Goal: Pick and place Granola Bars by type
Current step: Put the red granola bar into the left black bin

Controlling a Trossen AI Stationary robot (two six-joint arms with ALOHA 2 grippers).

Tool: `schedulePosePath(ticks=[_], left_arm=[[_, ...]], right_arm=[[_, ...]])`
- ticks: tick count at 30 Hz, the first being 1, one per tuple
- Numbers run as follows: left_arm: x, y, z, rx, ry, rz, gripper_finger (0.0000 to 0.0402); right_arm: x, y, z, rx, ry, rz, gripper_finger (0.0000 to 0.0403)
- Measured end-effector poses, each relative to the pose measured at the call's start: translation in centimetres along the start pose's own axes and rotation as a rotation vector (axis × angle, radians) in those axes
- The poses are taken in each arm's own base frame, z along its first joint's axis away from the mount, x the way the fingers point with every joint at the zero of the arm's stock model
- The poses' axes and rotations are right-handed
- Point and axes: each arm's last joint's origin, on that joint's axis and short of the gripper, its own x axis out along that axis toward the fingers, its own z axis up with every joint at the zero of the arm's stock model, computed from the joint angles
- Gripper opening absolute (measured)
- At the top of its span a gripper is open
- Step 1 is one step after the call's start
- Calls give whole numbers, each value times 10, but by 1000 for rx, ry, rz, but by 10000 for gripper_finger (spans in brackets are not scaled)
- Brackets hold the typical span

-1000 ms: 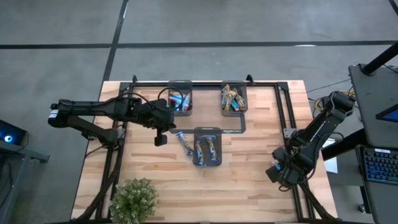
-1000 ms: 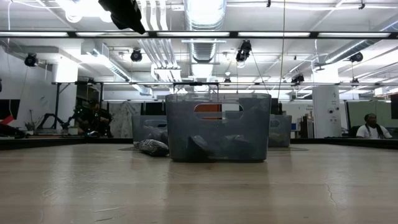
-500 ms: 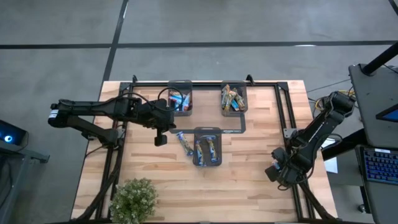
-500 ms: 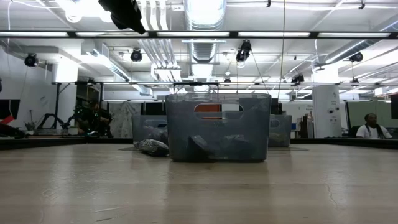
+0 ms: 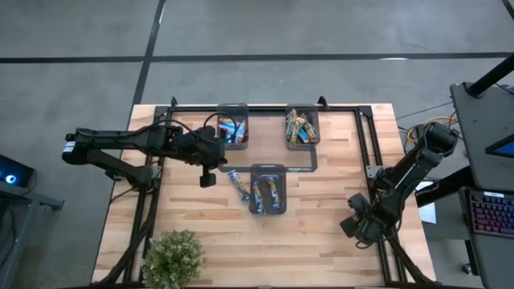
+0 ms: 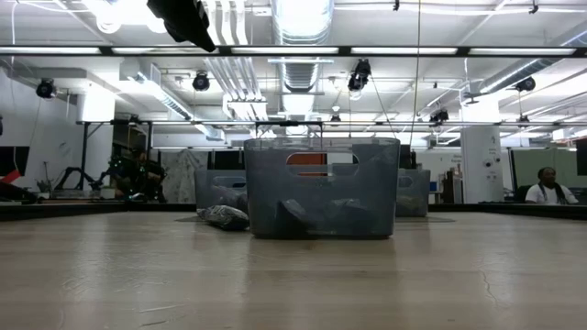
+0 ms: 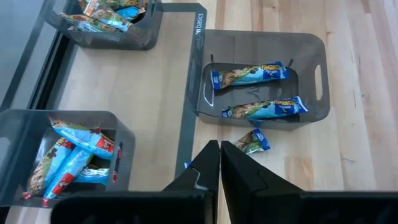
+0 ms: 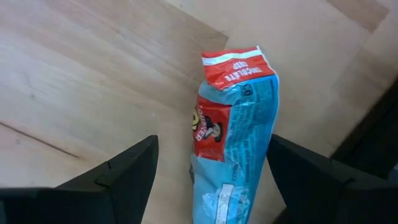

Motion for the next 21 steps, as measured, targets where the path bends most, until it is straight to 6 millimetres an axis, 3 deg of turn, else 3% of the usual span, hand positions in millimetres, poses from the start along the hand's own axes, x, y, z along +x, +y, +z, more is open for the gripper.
schedulePosePath(ticks=[11, 21], left_arm=[[0, 0, 0, 5, 0, 1, 0], [0, 0, 0, 6, 0, 3, 0]], right_arm=[[5, 2, -2, 4, 15, -45, 275], [5, 2, -2, 7, 28, -45, 174]])
